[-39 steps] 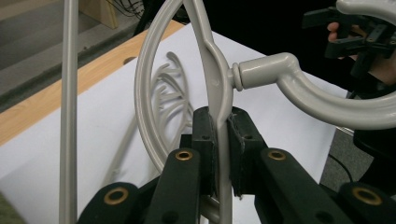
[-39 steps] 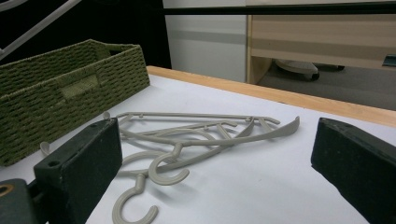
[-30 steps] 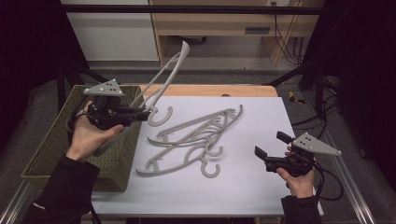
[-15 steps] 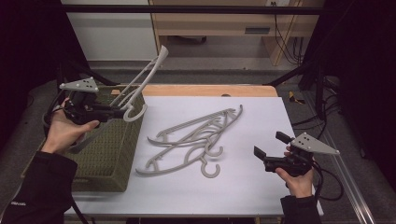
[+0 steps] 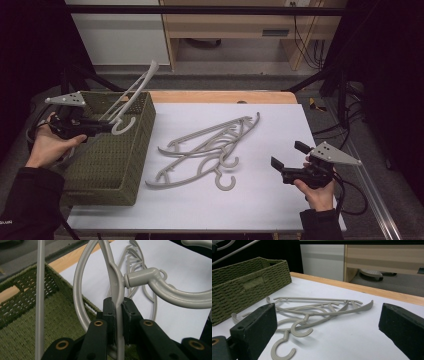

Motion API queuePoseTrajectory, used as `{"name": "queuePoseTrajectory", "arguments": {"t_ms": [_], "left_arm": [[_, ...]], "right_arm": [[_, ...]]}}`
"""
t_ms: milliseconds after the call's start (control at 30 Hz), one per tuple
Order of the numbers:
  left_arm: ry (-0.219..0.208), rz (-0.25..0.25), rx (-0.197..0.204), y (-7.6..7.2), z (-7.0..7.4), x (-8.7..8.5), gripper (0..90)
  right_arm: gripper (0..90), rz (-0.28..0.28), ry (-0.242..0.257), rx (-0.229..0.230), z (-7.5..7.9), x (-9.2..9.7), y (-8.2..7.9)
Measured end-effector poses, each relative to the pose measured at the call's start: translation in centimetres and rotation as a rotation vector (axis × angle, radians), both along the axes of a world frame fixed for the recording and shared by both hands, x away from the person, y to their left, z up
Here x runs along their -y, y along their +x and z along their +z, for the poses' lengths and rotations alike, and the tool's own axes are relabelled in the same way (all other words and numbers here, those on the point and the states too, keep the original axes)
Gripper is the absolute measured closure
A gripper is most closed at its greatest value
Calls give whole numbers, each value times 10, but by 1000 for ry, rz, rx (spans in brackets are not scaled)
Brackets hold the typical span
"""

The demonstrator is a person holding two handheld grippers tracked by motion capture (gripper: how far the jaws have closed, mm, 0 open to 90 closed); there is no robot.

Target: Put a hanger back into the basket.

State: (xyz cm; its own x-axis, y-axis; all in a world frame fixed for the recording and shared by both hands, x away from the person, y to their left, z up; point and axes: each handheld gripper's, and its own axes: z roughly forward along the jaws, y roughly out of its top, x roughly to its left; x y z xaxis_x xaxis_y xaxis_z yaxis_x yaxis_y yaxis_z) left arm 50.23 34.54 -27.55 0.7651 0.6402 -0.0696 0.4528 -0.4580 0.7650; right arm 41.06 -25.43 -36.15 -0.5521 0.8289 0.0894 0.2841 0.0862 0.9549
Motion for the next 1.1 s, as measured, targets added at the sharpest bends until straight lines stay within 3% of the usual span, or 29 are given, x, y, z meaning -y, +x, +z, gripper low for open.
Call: {"name": "queuePoseTrajectory", "arguments": {"t_ms": [400, 867, 1000, 1100], "left_arm": [[10, 54, -57, 12, -28, -25, 824], [102, 106, -129, 14, -55, -36, 823], [97, 121, -157, 15, -64, -42, 823], [89, 103, -178, 14, -68, -41, 823]], "right_arm": [[20, -4, -5, -3, -1, 1, 1], [20, -5, -7, -3, -1, 0, 1], [20, -5, -8, -2, -1, 0, 1], [20, -6, -6, -4, -1, 1, 1]]}}
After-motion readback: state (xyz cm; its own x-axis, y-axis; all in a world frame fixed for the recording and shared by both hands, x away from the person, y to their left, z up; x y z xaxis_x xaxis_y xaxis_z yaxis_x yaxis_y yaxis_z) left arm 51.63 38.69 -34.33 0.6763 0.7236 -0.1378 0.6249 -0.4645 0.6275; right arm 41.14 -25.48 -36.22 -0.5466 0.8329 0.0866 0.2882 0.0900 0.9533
